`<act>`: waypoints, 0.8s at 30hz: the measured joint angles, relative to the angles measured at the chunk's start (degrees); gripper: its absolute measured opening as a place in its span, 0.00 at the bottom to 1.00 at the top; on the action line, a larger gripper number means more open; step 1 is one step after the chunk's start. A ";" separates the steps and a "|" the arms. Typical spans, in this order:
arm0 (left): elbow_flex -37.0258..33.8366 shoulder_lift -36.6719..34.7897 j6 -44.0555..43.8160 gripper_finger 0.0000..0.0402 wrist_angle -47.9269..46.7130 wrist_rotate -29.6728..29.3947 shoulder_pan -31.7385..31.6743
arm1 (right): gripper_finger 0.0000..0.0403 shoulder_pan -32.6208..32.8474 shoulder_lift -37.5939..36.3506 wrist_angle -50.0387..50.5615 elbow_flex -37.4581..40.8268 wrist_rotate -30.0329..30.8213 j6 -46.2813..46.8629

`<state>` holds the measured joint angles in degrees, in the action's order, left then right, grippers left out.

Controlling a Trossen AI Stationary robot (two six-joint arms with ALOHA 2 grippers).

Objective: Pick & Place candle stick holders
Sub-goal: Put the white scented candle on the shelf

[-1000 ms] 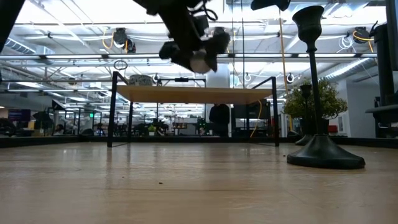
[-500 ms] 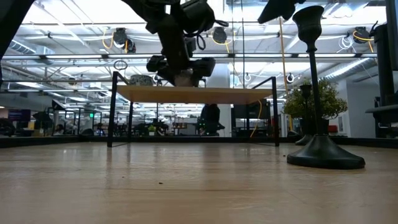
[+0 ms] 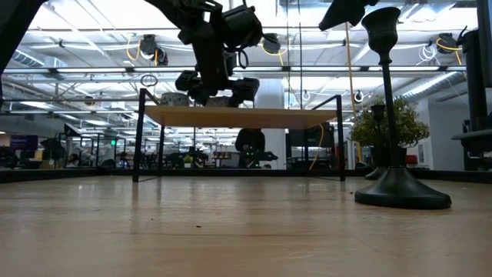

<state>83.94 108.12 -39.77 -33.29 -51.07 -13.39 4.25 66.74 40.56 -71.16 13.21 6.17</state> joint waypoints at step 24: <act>0.04 -9.05 5.80 0.90 6.54 2.74 0.94 | 0.04 0.00 0.00 -0.70 0.02 0.00 0.20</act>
<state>83.99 99.07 -33.97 -26.75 -48.33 -12.45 4.25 66.74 39.85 -71.13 13.21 6.37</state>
